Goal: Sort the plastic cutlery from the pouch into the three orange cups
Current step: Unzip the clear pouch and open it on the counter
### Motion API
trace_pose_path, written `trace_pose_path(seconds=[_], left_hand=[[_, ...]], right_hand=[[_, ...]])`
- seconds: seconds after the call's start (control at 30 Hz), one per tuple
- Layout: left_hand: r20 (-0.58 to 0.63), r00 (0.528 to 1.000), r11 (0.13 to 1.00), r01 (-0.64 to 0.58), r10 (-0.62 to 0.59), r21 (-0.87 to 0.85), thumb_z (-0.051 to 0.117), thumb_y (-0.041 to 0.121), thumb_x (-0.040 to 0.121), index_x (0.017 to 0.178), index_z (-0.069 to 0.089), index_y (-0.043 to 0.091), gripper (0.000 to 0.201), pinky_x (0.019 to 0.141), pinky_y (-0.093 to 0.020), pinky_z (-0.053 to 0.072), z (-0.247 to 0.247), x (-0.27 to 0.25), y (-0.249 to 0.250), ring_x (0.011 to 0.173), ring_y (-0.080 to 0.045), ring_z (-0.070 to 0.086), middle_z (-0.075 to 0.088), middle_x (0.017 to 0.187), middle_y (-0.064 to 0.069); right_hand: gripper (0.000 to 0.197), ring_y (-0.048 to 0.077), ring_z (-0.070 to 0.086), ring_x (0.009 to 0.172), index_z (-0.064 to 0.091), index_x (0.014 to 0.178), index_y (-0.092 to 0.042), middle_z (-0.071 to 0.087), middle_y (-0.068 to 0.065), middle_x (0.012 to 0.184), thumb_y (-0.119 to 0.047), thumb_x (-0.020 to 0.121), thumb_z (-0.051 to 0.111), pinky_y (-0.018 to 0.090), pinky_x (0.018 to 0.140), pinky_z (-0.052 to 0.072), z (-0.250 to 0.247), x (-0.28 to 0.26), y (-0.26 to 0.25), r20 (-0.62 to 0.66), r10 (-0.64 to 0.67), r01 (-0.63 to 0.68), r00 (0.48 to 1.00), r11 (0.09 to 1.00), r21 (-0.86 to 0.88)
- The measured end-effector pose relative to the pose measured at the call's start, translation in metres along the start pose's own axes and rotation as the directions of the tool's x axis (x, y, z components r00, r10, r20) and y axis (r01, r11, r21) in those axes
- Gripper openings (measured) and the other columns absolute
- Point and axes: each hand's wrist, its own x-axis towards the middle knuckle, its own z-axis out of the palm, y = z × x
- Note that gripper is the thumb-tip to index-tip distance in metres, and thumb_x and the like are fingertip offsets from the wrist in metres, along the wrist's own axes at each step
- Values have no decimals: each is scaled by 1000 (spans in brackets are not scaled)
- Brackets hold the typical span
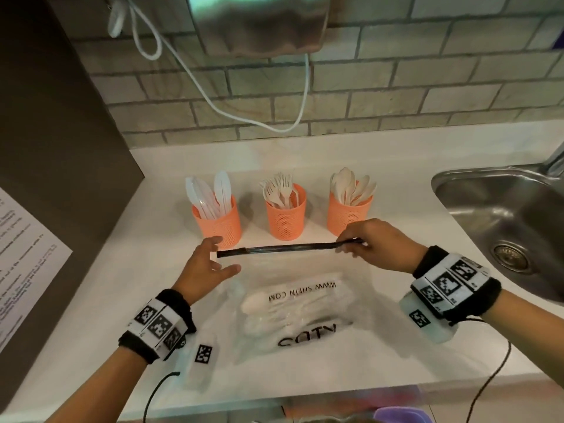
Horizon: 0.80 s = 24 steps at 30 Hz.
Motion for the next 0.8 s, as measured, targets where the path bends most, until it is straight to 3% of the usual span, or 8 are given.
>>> trace_pose_path(seconds=[0.1, 0.17, 0.23, 0.43, 0.57, 0.67, 0.73, 0.8], left_hand=[[90, 995, 998, 49, -46, -33, 70, 18, 81, 117, 54, 13, 40, 53, -16, 45, 8, 8, -6, 75, -21, 54, 59, 97, -5], [11, 997, 996, -74, 74, -47, 67, 12, 83, 92, 67, 9, 9, 47, -8, 41, 4, 6, 1, 62, -17, 54, 65, 71, 1], [-38, 980, 979, -199, 197, -45, 66, 11, 84, 77, 66, 18, 10, 45, -7, 39, -12, 4, 16, 51, -6, 54, 66, 55, 7], [-24, 919, 913, -393, 393, -112, 59, 5, 87, 82, 66, 21, 17, 44, -13, 44, -62, -17, 73, 52, -1, 61, 70, 60, 12], [-6, 884, 872, -462, 468, -162, 57, 5, 87, 74, 72, 27, 30, 46, -15, 47, -79, -30, 99, 53, -5, 63, 70, 60, 3], [6, 855, 831, -503, 519, -237, 62, 31, 81, 76, 73, 33, 12, 48, -15, 49, -89, -40, 117, 55, -7, 64, 71, 63, 2], [11, 841, 814, -521, 542, -258, 63, 50, 73, 77, 72, 28, 24, 48, -16, 50, -93, -44, 126, 55, -8, 65, 71, 65, 2], [-1, 841, 812, -522, 540, -262, 60, 38, 78, 75, 69, 19, 22, 46, -17, 50, -95, -43, 130, 52, -9, 64, 70, 62, 1]], right_hand=[[17, 1, 60, 58, 71, 93, -15, 64, -10, 76, -6, 88, 56, 13, 58, 47, -10, -4, -7, -49, -14, 16, 999, 999, 46], [16, 1, 62, 61, 70, 92, -12, 66, -6, 75, -5, 88, 57, 10, 54, 46, -19, -5, -9, -98, 8, 0, 995, 996, 85], [16, 6, 63, 63, 69, 90, -10, 68, 0, 76, -2, 88, 56, 9, 52, 46, -32, -9, -9, -165, 39, -18, 985, 992, 125], [29, 5, 60, 55, 59, 80, -32, 64, -11, 63, -6, 90, 54, 9, 48, 44, -83, -27, -28, -287, -28, 88, 957, 976, 197], [28, 8, 58, 54, 61, 81, -33, 66, -19, 69, -8, 90, 54, 13, 49, 46, -104, -39, -36, -323, -59, 131, 945, 969, 207], [27, 7, 58, 53, 62, 81, -32, 66, -18, 67, -8, 89, 55, 12, 49, 46, -118, -44, -41, -357, -77, 159, 931, 966, 204], [24, 7, 58, 53, 63, 82, -30, 66, -15, 67, -8, 89, 55, 13, 50, 47, -127, -48, -43, -366, -82, 171, 927, 961, 219], [20, 7, 58, 54, 64, 83, -28, 66, -13, 66, -11, 89, 55, 14, 51, 48, -132, -52, -45, -367, -83, 174, 927, 959, 223]])
